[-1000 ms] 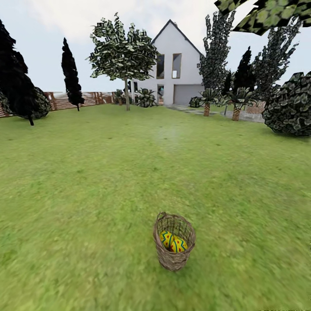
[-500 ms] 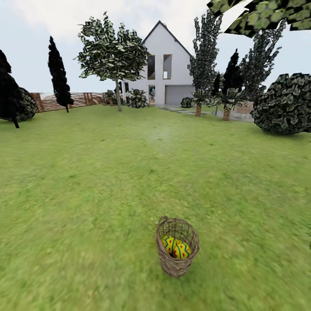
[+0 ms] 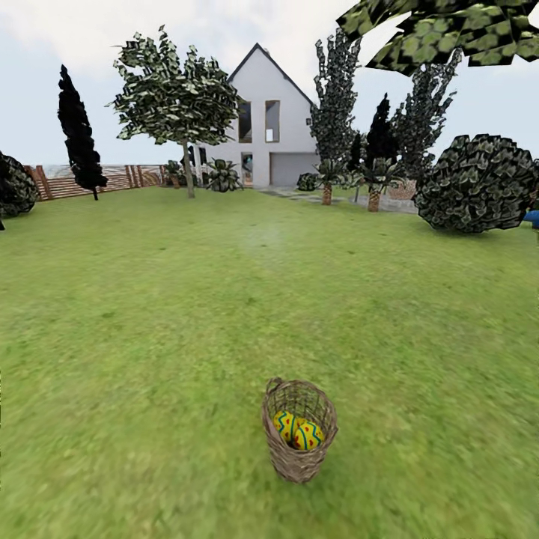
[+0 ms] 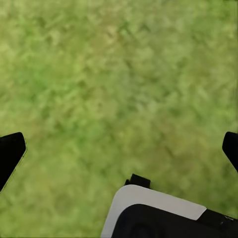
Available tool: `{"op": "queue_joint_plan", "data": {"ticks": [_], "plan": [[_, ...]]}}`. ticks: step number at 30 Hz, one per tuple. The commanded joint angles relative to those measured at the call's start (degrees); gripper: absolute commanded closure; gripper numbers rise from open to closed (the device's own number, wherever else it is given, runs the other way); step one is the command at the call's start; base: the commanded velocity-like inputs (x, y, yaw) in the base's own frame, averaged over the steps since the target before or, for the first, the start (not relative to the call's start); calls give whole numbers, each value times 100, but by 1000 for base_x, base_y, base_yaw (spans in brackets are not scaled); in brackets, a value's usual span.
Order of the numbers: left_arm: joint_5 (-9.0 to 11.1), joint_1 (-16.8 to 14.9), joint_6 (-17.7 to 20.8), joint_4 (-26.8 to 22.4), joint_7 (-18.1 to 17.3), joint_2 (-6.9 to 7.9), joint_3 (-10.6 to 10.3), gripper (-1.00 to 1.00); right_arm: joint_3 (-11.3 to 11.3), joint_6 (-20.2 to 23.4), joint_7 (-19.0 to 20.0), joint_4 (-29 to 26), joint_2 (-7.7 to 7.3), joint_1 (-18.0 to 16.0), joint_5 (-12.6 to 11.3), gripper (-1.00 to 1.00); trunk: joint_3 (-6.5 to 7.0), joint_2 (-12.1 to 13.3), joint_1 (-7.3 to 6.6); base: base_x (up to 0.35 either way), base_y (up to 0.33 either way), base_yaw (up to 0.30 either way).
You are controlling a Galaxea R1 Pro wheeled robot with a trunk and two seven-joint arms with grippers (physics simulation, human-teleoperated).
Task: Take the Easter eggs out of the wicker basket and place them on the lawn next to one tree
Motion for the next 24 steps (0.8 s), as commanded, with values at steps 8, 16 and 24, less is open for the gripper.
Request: {"op": "queue_joint_plan", "data": {"ticks": [8,16,24], "plan": [[-23,0,-19,-22,-30,-5,10,-100,38,-30,17,10,-14,-3,20,-100,-5,-5,1,106,202,-2],[-6,0,-60,-587,20,-2,39,-100,9,-36,18,0,-19,-3,20,-100,-59,-125,67,6,9,0],[-19,0,21,-725,16,-161,-5,-100,-3,-245,7,-18,-15,-5,16,-100,-202,-446,243,0,0,0]]}}
